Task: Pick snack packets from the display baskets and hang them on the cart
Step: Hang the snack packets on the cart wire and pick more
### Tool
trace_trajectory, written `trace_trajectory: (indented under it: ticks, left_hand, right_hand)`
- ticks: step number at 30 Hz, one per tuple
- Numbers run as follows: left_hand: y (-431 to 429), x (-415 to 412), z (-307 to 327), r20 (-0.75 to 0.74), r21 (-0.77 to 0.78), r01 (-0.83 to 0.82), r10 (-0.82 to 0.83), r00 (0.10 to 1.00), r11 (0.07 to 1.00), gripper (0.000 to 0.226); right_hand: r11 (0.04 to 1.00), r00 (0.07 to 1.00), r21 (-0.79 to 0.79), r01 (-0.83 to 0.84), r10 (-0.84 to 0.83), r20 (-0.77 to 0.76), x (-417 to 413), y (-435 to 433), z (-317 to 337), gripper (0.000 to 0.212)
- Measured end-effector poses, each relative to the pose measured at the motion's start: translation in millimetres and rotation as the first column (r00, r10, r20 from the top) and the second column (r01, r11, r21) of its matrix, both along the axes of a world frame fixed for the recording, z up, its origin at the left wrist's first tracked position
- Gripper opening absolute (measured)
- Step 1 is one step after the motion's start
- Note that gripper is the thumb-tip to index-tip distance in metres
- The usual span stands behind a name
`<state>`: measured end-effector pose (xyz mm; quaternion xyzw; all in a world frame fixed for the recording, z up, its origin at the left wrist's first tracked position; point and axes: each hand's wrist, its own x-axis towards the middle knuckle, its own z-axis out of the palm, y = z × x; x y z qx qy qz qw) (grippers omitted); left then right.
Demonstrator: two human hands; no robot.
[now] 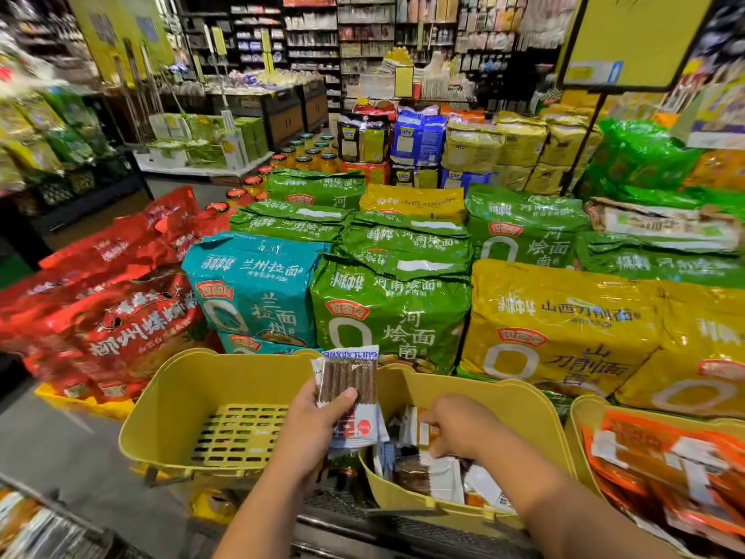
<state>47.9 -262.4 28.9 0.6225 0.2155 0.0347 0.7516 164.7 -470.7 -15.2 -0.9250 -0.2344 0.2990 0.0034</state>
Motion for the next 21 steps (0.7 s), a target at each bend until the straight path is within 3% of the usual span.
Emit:
trace_trajectory:
  ticks: [5, 11, 15, 21]
  left_hand:
    - [-1, 0, 1, -0.002, 0.009, 0.010, -0.010, 1.000, 1.000, 0.023]
    - [-6, -2, 8, 0.022, -0.027, 0.020, -0.020, 1.000, 0.999, 0.020]
    - [-6, -4, 8, 0.011, -0.062, 0.016, -0.015, 1.000, 0.998, 0.020]
    - [-3, -9, 0, -0.007, -0.071, 0.012, -0.012, 1.000, 0.997, 0.021]
  right_hand:
    - [0.994, 0.995, -0.068, -0.086, 0.089, 0.037, 1, 2, 3, 0.076]
    - [0.986, 0.983, -0.107, -0.129, 0.141, 0.115, -3, 0, 9, 0.054]
    - [0.987, 0.980, -0.054, -0.152, 0.158, 0.124, -1, -6, 14, 0.062]
    - [0.989, 0.979, 0.089, -0.116, 0.098, 0.179, 1, -14, 24, 0.042]
